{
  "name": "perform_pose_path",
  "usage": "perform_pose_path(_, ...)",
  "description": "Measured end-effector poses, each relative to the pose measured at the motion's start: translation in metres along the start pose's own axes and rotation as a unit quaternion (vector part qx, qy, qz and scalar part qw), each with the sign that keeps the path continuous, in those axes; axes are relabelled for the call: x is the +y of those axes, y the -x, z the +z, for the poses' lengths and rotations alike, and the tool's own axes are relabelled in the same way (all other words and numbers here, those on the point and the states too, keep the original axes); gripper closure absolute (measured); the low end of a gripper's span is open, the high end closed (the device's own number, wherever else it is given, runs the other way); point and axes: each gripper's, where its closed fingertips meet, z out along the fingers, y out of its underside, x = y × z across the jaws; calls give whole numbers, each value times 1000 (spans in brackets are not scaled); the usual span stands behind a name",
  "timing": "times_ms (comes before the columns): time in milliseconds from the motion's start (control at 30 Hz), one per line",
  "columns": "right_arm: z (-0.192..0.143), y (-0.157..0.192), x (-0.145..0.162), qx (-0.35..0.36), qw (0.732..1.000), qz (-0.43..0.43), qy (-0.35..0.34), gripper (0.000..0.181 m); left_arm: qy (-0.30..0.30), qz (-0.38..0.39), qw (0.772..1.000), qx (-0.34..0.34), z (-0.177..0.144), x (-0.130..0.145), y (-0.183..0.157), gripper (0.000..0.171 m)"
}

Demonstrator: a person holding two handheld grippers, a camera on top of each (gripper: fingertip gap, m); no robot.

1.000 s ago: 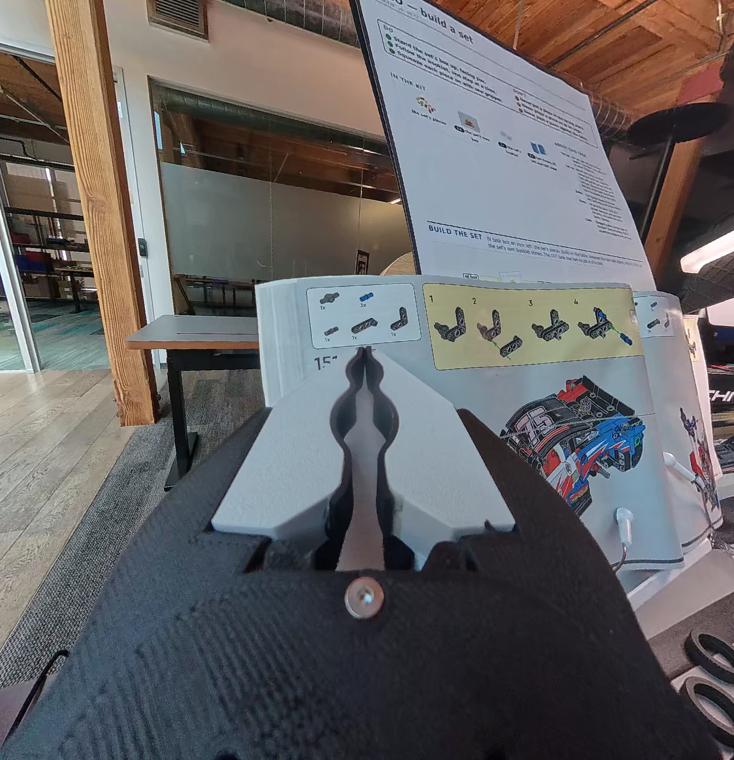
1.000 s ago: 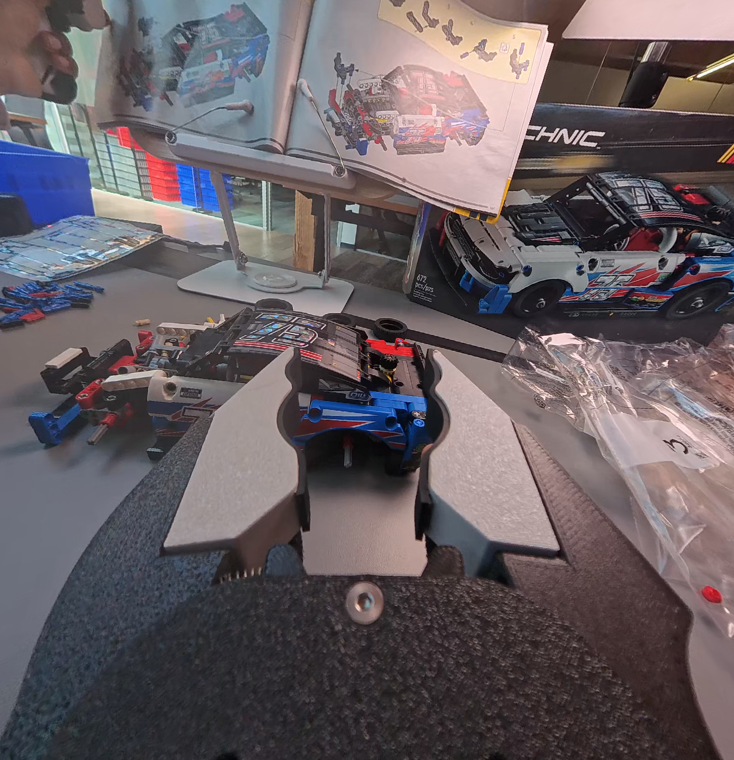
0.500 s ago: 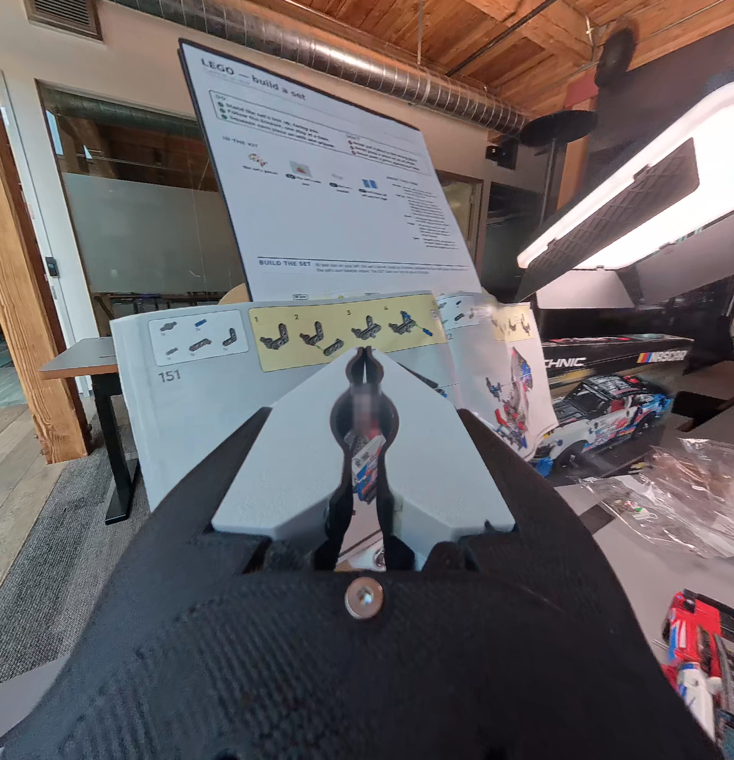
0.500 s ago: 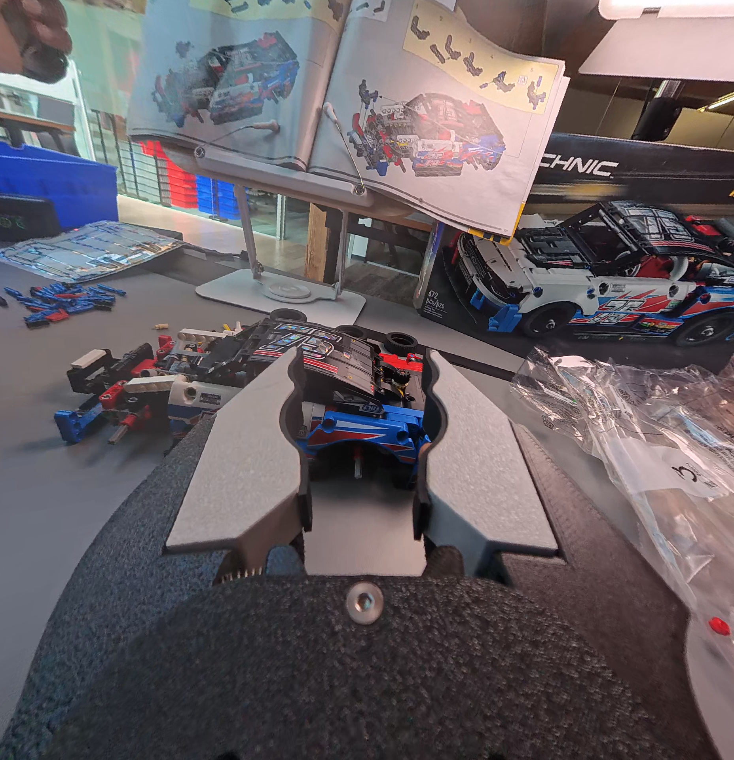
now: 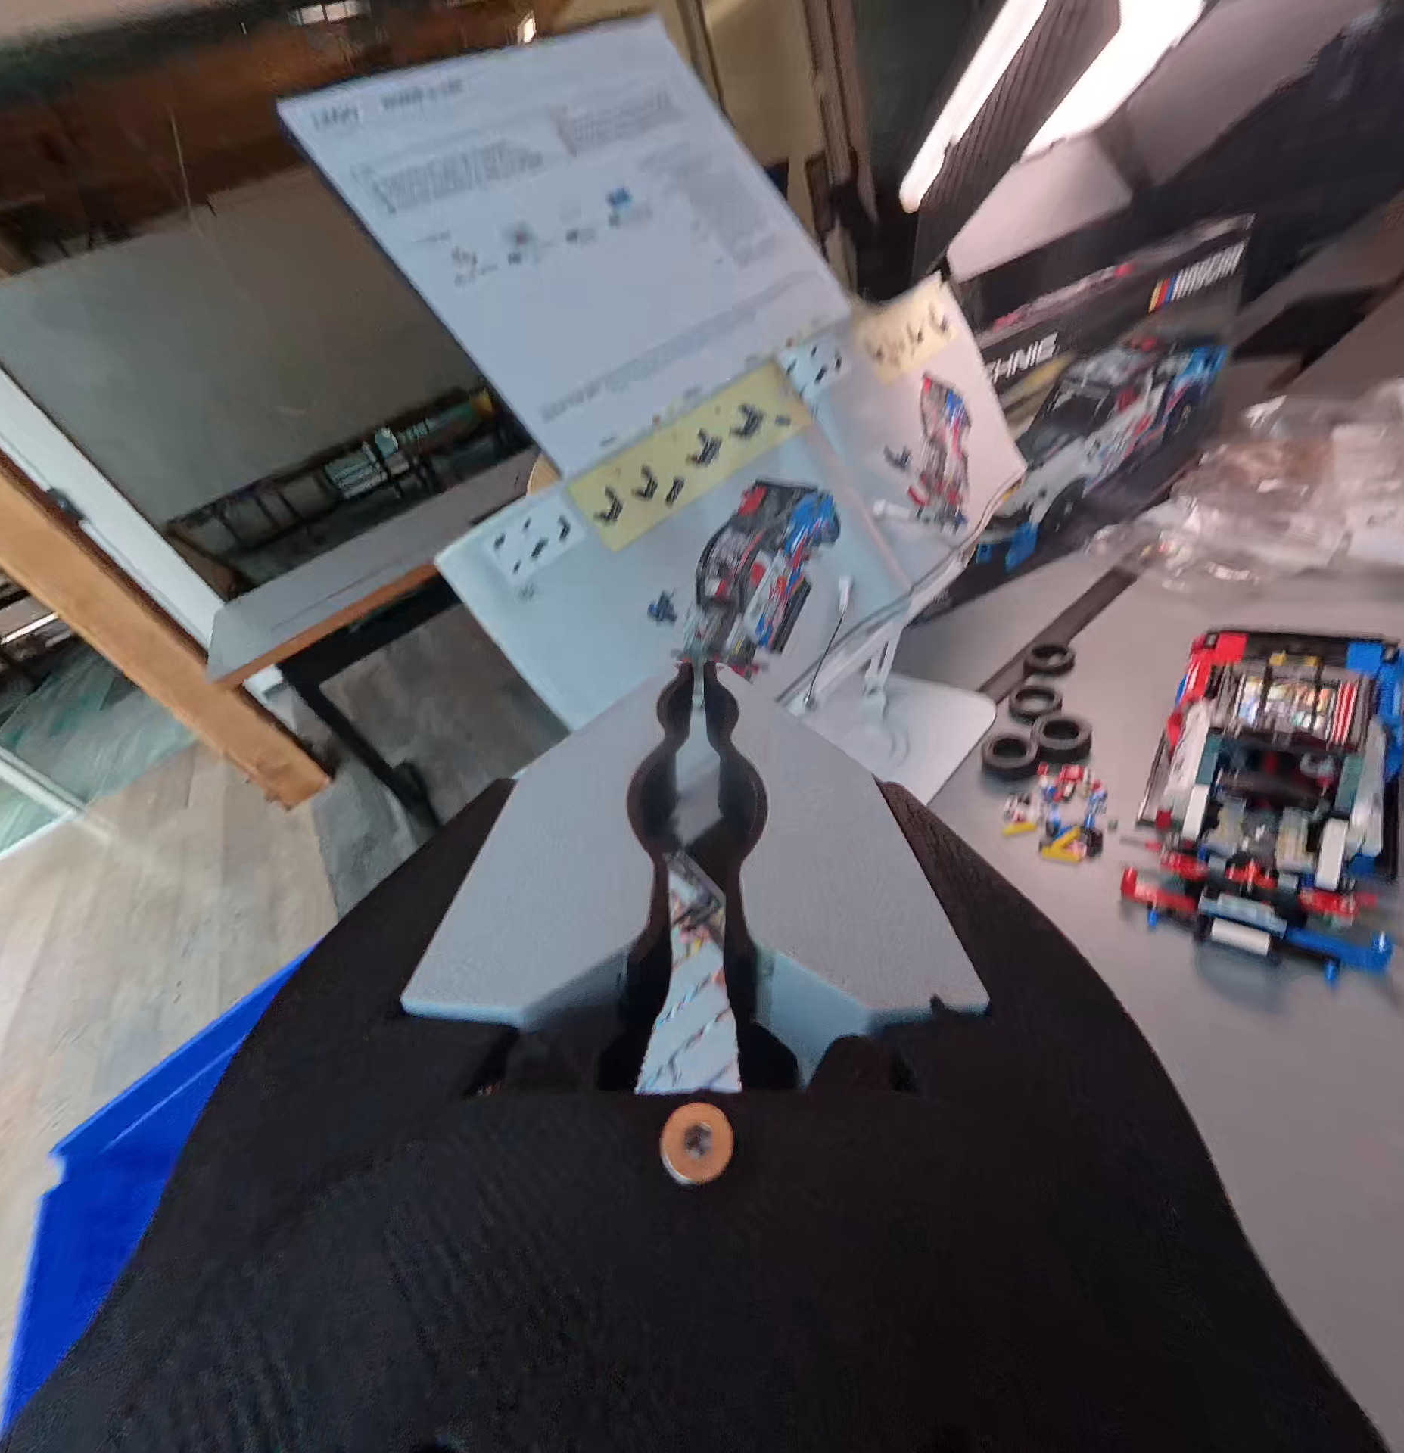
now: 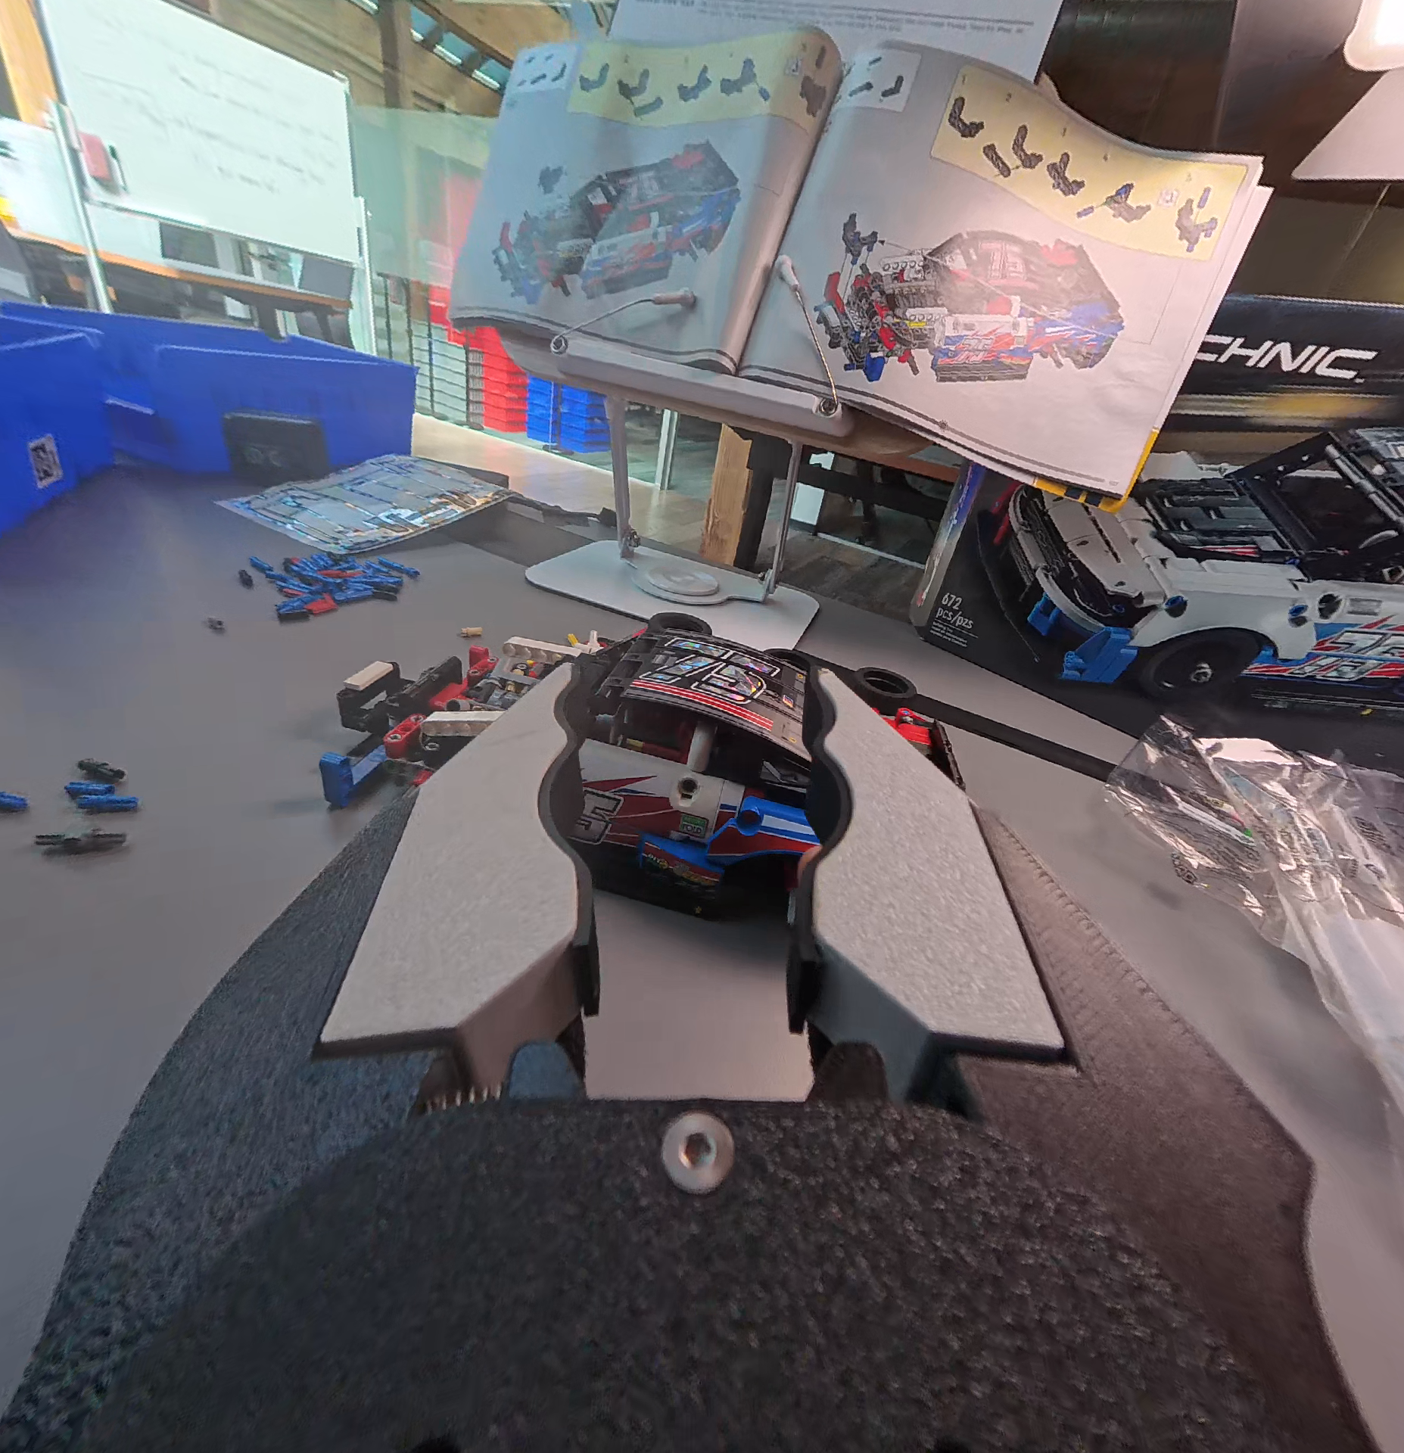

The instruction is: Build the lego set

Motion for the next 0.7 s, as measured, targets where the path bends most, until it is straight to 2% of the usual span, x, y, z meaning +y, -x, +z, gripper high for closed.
perform_pose_path(67, -2, 2, -2, -8, 1000, 13, -5, 128, 94, 14, 995, 0, -28, 51, 19, 169)
perform_pose_path(167, -1, 4, -5, -17, 999, 32, -11, 129, 226, 25, 974, -16, -74, 138, 47, 171)
perform_pose_path(267, -2, 6, -6, -22, 999, 31, -11, 130, 354, 20, 935, 27, -118, 224, 42, 171)
perform_pose_path(367, -2, 10, -4, -27, 999, 19, -7, 131, 450, -2, 890, 72, -152, 284, 30, 169)
perform_pose_path(467, 1, 15, 1, -35, 999, 13, 4, 131, 537, -28, 832, 136, -181, 323, 10, 159)
perform_pose_path(533, 2, 16, 2, -34, 999, 7, 7, 131, 573, -44, 799, 178, -192, 336, -6, 150)
perform_pose_path(700, 2, 16, 5, -28, 999, -6, 14, 131, 614, -33, 751, 240, -197, 351, -33, 144)
